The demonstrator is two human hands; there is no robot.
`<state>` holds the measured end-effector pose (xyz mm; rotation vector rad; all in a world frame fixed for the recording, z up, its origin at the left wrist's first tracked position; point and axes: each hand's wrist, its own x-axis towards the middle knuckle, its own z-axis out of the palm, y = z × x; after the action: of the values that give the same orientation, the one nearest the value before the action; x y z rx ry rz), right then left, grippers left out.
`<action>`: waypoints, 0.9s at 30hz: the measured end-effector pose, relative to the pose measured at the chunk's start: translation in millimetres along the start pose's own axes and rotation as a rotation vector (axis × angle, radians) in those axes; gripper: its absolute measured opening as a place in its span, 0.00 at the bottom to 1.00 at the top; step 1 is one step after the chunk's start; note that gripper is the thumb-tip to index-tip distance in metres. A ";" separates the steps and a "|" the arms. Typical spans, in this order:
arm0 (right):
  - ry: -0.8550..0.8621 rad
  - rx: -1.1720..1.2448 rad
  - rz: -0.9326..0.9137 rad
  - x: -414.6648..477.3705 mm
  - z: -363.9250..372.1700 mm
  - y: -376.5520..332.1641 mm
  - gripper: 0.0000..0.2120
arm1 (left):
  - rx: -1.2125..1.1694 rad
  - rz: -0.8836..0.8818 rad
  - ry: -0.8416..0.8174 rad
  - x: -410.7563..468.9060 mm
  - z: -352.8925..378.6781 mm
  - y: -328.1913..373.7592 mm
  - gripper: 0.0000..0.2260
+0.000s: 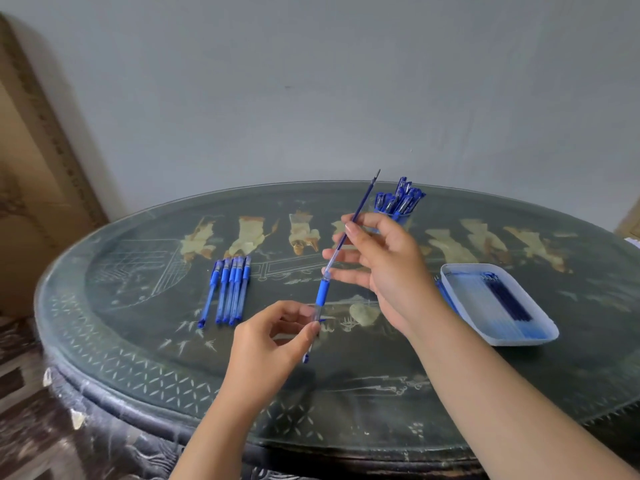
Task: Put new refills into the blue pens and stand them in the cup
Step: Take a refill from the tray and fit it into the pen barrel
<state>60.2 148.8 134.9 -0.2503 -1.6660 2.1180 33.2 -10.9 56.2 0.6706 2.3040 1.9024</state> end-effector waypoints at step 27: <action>-0.225 -0.519 0.063 5.4 6.2 32.7 0.04 | 0.019 -0.036 0.042 5.9 -19.1 -16.5 0.04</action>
<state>45.7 139.7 105.9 -0.2249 -2.3551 1.7693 17.0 -28.4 46.1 0.5921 2.3457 1.8991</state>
